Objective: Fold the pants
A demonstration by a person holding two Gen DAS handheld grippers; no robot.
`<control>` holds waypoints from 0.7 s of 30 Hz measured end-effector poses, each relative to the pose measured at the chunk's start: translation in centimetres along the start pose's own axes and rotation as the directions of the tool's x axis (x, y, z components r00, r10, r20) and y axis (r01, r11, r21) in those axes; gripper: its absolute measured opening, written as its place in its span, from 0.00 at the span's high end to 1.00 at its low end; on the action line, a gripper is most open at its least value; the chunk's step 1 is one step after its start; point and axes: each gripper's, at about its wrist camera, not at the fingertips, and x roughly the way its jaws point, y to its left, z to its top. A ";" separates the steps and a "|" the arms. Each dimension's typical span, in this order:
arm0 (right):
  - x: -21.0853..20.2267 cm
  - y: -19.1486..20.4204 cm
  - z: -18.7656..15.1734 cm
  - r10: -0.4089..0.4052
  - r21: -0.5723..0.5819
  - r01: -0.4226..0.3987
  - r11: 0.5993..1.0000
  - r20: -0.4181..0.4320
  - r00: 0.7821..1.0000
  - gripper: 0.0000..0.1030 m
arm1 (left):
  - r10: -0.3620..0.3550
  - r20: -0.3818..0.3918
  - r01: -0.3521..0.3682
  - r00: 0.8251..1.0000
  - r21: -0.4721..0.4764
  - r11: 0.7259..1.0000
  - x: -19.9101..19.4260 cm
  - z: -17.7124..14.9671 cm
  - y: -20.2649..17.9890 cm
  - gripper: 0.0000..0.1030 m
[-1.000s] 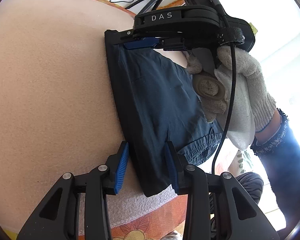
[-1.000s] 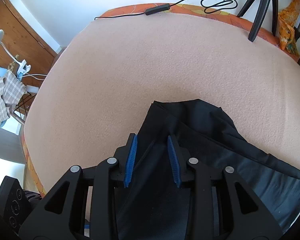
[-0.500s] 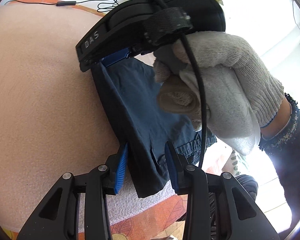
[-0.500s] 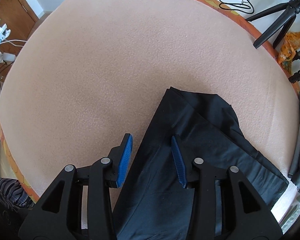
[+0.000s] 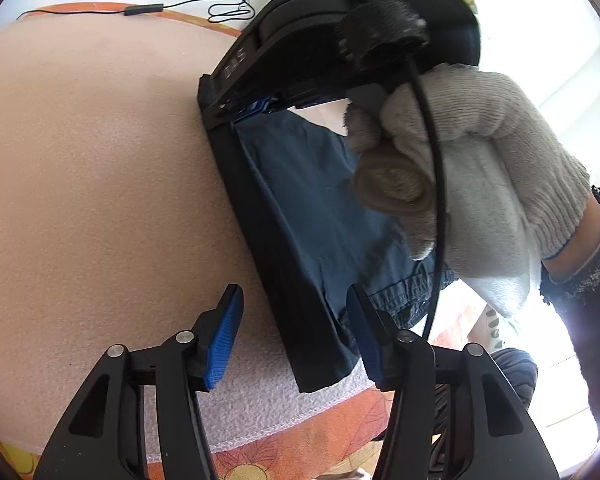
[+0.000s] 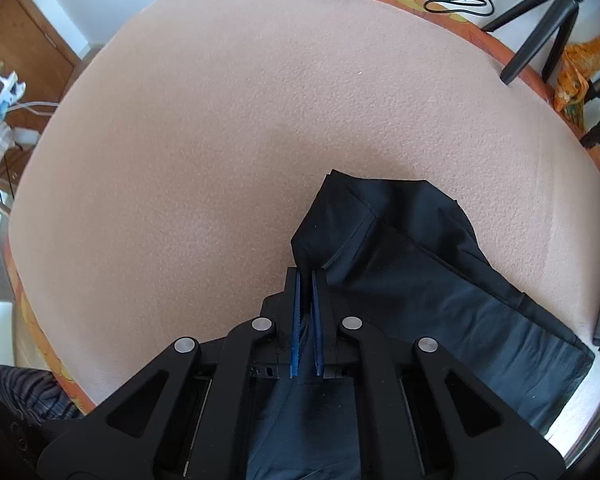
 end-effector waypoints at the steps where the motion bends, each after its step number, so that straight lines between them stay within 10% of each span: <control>1: -0.4 -0.5 -0.2 0.020 0.014 -0.020 1.000 0.011 1.000 0.95 | 0.000 -0.012 0.000 1.000 -0.012 1.000 0.3 0.0 0.1 0.49; 6: -2.6 -2.0 -0.9 0.066 0.045 -0.070 0.997 0.079 0.995 0.96 | -0.054 -0.032 0.053 0.998 -0.034 0.998 1.2 -0.6 0.0 0.52; 12: -5.0 -3.5 -2.1 0.106 0.081 -0.119 0.990 0.155 0.982 0.96 | -0.090 0.023 0.089 0.996 0.053 0.995 0.6 -1.2 -1.9 0.85; 21: -8.0 -5.6 -2.8 0.157 0.132 -0.195 0.972 0.250 0.955 0.96 | -0.117 0.075 0.104 0.990 0.156 0.982 -0.9 0.1 -5.0 0.88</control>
